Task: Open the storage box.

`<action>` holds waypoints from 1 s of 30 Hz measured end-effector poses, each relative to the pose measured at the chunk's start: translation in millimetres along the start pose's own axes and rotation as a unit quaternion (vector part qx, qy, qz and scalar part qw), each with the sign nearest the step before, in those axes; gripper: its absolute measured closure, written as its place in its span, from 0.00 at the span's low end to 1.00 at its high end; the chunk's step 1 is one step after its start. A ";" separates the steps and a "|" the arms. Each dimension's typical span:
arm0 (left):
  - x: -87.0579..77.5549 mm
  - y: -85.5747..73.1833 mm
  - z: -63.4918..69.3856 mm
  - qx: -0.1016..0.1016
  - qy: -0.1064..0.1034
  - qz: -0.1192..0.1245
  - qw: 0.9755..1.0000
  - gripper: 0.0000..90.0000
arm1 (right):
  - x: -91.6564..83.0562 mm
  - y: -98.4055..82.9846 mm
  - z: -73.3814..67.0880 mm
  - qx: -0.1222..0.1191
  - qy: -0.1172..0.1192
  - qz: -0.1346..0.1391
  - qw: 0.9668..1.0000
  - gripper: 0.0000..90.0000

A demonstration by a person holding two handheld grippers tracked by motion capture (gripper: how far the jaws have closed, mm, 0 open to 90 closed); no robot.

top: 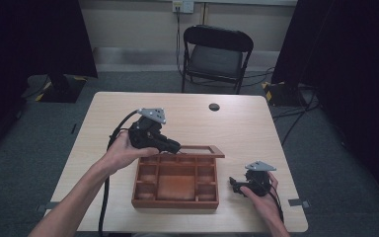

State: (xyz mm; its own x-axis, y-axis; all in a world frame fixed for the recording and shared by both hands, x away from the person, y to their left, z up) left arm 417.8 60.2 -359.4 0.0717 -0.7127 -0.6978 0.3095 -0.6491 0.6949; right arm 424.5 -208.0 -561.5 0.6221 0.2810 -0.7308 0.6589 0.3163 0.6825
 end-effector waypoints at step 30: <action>-5.9 10.9 -7.4 -0.009 0.023 0.023 0.999 0.94 | 0.1 0.2 0.0 -0.001 0.001 0.000 1.000 0.13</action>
State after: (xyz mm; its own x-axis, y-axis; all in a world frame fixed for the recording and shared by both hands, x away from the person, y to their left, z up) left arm 427.8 59.2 -349.0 0.1300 -0.7288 -0.6723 0.3209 -0.6106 0.7240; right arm 424.7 -207.8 -561.5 0.6221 0.2827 -0.7301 0.6576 0.3174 0.6832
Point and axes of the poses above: each handheld gripper's, and its own axes: x roughly forward along the jaws, y roughly out of its top, z roughly to its right, the point moved 9 cm from there along x, roughly forward along the jaws, and after that the axes turned 4 degrees about -z, right-handed, at the moved point
